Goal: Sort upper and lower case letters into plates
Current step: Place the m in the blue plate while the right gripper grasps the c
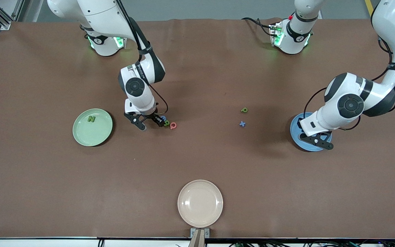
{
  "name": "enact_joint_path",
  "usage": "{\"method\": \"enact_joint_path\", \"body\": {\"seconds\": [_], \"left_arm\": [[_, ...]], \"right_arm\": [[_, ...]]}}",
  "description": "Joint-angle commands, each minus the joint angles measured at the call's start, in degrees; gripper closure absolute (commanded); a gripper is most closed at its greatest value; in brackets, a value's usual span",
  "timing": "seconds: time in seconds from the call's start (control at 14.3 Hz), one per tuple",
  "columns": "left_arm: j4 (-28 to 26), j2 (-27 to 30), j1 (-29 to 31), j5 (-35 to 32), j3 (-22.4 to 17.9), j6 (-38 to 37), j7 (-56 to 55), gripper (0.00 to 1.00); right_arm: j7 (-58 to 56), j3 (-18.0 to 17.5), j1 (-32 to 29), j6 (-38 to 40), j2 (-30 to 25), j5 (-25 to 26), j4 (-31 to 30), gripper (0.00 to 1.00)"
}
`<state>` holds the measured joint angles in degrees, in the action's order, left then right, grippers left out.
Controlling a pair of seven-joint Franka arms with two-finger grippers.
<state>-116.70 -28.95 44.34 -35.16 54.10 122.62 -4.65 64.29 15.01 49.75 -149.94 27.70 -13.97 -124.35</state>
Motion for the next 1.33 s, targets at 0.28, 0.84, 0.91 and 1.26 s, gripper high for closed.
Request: {"method": "enact_joint_path", "body": {"seconds": [0.28,0.84,0.91,1.26], "left_arm": [[-4.4,-6.1,7.9,-12.9,1.3,6.8,1.1,0.85],[-4.5,-9.2,8.7,-18.4,0.0,7.9,1.1,0.85],[-4.5,-9.5,8.7,-18.9,-0.1,7.9,1.1,0.84],[-4.5,-10.3,8.7,-20.0,-0.2,7.9,1.0,0.80]], "right_arm": [[4.4,0.6,3.9,-0.9,1.2,-1.1,0.5,0.19],[3.6,0.7,3.3,-0.7,1.2,-1.0,0.5,0.97],[3.4,1.1,3.1,-0.4,1.0,-0.9,0.5,1.00],[-7.5,2.1,-3.7,8.7,-6.3,-0.8,0.4,1.00]]}}
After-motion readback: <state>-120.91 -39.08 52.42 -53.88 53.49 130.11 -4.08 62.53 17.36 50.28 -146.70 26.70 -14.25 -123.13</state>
